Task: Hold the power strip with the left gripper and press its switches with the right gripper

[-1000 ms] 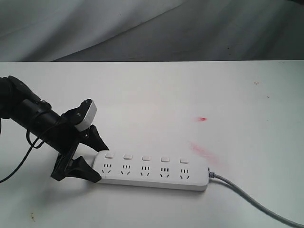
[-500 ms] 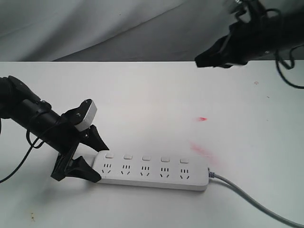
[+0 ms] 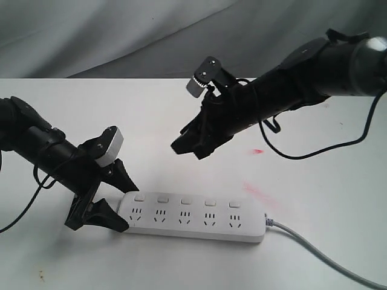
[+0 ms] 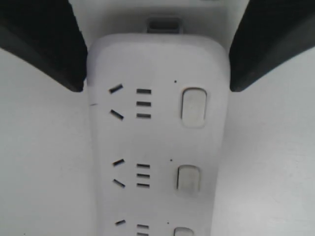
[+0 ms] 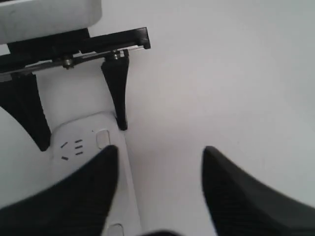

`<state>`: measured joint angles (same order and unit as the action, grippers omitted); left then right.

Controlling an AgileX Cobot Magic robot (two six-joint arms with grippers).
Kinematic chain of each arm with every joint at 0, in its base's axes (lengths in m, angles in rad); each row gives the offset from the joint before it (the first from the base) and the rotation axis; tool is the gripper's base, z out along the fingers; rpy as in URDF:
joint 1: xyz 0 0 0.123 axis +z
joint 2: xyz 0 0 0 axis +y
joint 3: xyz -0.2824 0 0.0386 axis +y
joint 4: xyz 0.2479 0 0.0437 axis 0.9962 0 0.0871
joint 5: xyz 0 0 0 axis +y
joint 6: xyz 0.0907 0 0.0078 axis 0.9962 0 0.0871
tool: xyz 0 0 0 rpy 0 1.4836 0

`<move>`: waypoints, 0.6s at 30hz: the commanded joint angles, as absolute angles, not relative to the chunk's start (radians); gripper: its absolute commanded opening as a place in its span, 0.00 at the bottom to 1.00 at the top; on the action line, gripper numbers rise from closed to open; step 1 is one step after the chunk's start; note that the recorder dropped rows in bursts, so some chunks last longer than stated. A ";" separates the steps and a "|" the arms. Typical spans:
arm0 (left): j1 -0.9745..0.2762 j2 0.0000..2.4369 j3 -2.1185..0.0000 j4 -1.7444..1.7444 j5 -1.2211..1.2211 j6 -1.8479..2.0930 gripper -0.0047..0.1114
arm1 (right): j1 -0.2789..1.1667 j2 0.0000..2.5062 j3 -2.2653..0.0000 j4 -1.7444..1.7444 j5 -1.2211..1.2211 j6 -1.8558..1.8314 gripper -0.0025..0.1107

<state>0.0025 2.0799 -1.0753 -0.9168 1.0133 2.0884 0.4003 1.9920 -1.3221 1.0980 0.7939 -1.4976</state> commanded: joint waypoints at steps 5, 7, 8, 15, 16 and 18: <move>0.000 2.084 -1.076 -0.928 1.002 2.094 0.45 | 0.468 1.996 -1.329 1.136 0.633 -1.517 0.69; 0.000 2.084 -1.076 -0.928 1.002 2.094 0.45 | 0.469 1.996 -1.329 1.143 0.617 -1.517 0.69; 0.000 2.084 -1.076 -0.928 1.002 2.094 0.45 | 0.469 1.996 -1.329 1.143 0.617 -1.507 0.69; 0.000 2.084 -1.076 -0.928 1.002 2.094 0.45 | 0.475 1.996 -1.329 1.148 0.633 -1.530 0.69; 0.000 2.084 -1.076 -0.928 1.002 2.094 0.45 | 0.479 1.996 -1.329 1.148 0.621 -1.536 0.69; 0.000 2.084 -1.076 -0.928 1.002 2.094 0.45 | 0.507 2.010 -1.329 1.148 0.592 -1.550 0.69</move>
